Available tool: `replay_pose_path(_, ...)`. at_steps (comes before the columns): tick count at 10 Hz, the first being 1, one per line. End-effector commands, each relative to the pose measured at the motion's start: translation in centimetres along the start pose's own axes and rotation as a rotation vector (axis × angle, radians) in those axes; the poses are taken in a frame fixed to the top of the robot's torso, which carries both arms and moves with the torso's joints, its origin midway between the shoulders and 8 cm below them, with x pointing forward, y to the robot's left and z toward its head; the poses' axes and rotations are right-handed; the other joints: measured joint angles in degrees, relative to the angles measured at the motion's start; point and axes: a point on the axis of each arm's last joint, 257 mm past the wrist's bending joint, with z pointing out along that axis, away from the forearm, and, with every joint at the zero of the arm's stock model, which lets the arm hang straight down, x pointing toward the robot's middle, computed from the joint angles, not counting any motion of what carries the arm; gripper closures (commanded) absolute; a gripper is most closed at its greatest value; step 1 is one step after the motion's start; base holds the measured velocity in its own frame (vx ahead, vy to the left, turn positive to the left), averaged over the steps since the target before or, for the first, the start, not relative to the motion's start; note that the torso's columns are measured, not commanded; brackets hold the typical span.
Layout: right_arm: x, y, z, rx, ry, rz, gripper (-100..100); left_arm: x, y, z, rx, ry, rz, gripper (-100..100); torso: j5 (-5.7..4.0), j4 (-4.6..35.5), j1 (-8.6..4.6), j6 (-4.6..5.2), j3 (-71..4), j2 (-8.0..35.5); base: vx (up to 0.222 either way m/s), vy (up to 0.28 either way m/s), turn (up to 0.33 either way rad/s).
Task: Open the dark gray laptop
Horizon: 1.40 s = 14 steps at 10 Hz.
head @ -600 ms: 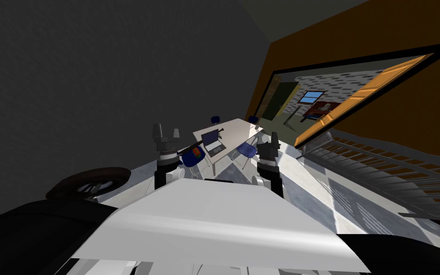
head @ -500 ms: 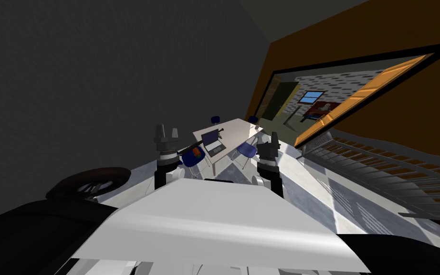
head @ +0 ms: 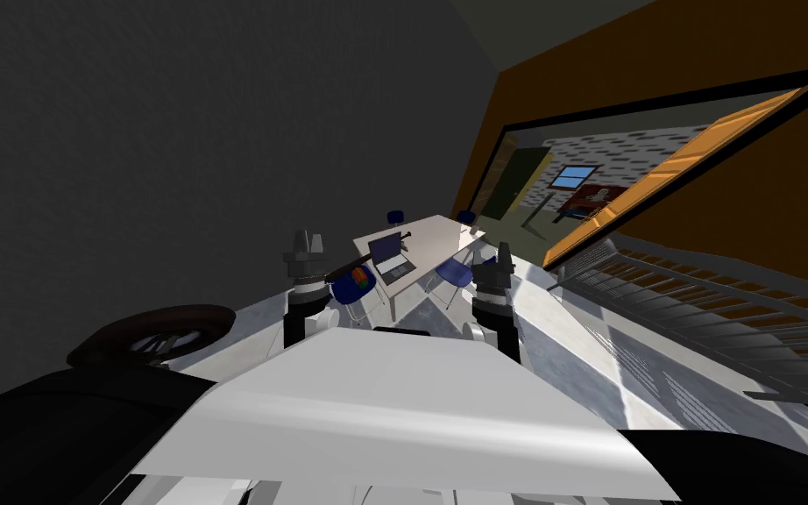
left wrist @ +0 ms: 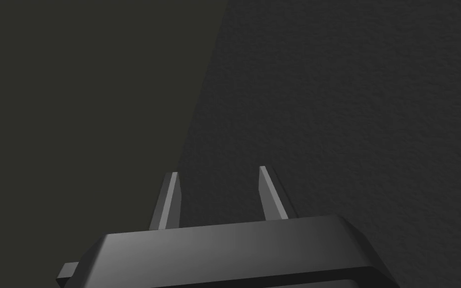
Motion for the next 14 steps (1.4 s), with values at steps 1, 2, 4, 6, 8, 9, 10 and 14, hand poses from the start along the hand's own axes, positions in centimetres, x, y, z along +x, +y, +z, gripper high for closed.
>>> replay_pose_path(1,0.0,0.0,0.0,0.0,0.0,0.0,0,0.0,0.0,0.0,0.0,0.0,0.0,0,0.0,4.2,0.0,0.0,-8.5,4.2,0.0,0.0,0.0)
replay_pose_path(2,0.0,0.0,0.0,0.0,0.0,0.0,0,0.0,0.0,0.0,0.0,0.0,0.0,0,0.0,8.5,0.0,0.0,-16.9,8.5,0.0,0.0,0.0)
replay_pose_path(4,0.0,0.0,0.0,0.0,0.0,0.0,0,0.1,0.1,0.7,-0.004,0.042,0.018,-100,0.0,16.9,0.0,0.0,-33.8,16.9,0.001,-0.014,-0.042)
replay_pose_path(6,0.0,0.0,0.0,0.001,0.0,0.0,0,-0.2,0.3,1.6,-0.009,0.074,0.04,-100,-0.03,19.4,-0.11,0.0,-38.9,19.4,-0.017,-0.056,-0.082)
replay_pose_path(8,0.0,0.0,0.0,0.001,0.0,0.0,0,-0.9,0.4,2.9,-0.015,0.094,0.067,-100,-0.02,19.6,-0.09,0.01,-39.2,19.6,-0.01,-0.079,-0.121)
replay_pose_path(9,0.0,0.0,0.0,0.001,0.0,0.0,0,-1.4,0.4,3.7,-0.016,0.099,0.082,-100,-0.01,19.6,-0.04,0.01,-39.2,19.6,-0.002,-0.084,-0.127)
replay_pose_path(10,0.0,0.0,0.0,0.001,0.0,0.0,0,-1.4,0.5,3.7,-0.019,0.098,0.082,-100,0.0,19.6,-0.01,0.0,-39.2,19.6,0.0,-0.069,-0.051)
replay_pose_path(14,0.0,0.0,0.0,0.001,0.0,0.0,0,-4.6,0.1,7.2,-0.022,0.075,0.14,-100,-0.03,19.6,-0.11,0.01,-39.2,19.6,0.009,-0.086,-0.175)
